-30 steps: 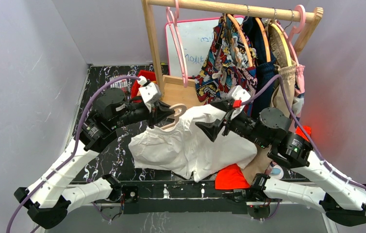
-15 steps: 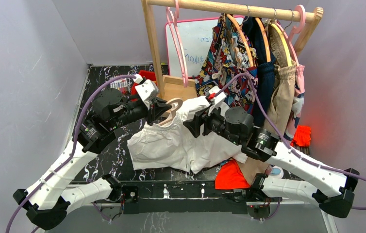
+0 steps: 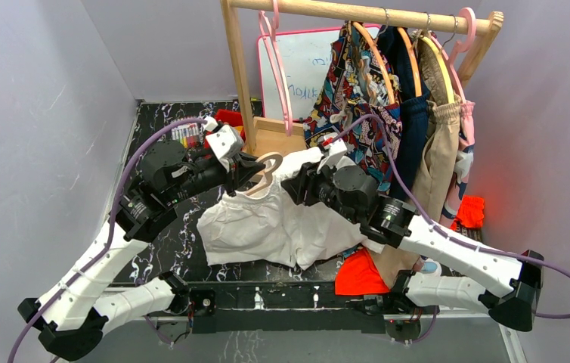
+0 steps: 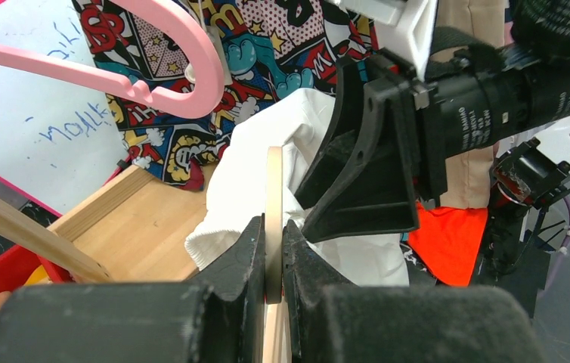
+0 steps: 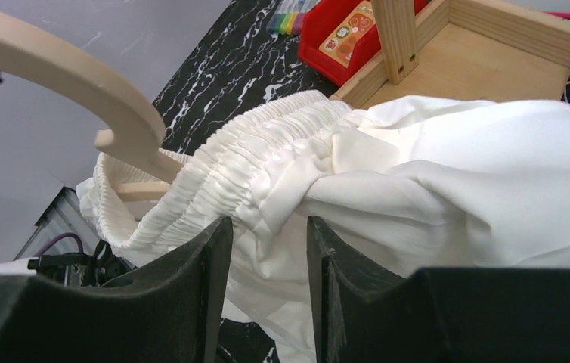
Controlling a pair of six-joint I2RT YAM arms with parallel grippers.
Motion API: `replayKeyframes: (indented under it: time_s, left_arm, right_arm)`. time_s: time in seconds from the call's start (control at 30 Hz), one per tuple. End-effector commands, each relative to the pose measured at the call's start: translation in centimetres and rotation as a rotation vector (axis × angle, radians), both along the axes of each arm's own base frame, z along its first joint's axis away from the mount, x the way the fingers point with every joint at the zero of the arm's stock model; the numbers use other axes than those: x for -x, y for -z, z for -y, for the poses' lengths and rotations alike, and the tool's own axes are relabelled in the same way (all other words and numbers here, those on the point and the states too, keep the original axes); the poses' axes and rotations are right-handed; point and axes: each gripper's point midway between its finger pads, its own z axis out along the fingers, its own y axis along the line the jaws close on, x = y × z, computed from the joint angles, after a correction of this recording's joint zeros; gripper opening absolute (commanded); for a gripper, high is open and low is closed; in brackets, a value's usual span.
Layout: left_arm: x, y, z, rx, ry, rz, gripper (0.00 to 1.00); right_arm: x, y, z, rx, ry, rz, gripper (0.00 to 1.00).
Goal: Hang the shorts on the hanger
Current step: Adjust the shorts on the hanger.
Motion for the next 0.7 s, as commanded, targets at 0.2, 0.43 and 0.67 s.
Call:
replayKeyframes:
  time_s: [0.2, 0.43, 0.67]
  left_arm:
    - [0.7, -3.1, -1.1, 0.078, -0.017, 0.101, 0.00]
    - [-0.3, -1.8, -2.0, 0.046, -0.091, 0.092, 0.00]
    - [-2.9, -0.6, -3.8, 0.012, -0.265, 0.090, 0.00]
  right_arm:
    - [-0.4, -3.5, -0.7, -0.158, 0.007, 0.048, 0.03]
    - [0.6, -4.4, 1.8, -0.153, 0.005, 0.124, 0.00]
    - [2.7, -1.5, 2.5, -0.039, -0.107, 0.117, 0.00]
